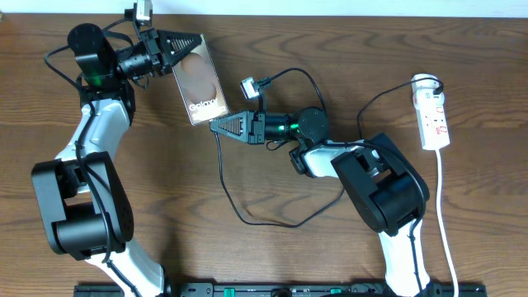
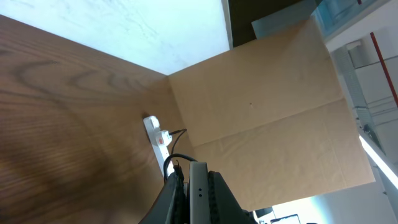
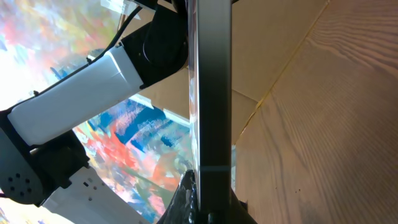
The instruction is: Plug charger to phone and switch on socket
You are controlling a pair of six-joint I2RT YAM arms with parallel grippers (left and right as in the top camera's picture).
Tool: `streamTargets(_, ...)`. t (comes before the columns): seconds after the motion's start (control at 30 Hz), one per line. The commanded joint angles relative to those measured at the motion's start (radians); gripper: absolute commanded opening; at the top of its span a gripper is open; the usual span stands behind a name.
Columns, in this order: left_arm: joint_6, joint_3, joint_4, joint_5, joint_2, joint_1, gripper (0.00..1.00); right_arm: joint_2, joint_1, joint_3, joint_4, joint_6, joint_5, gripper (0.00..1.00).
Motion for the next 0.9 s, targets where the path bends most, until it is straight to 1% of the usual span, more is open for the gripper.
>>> streamTargets(0.0,-0.009,0.014,0.001,0.088,-0.015,-0.020,0.07,0.003,-0.018,0.013,0.039,-0.018,0.161,0.01)
streamTargets(0.23,-0.010,0.014,0.001,0.083,-0.015,-0.020,0.07,0.003,-0.018,0.013,0.038,-0.018,0.174,0.01)
streamTargets(0.4,-0.035,0.014,0.001,0.061,-0.015,-0.020,0.07,0.003,-0.018,0.013,0.039,-0.018,0.199,0.01)
streamTargets(0.87,-0.026,0.014,0.002,0.075,-0.015,-0.020,0.07,0.003,-0.031,0.013,0.039,-0.018,0.210,0.01)
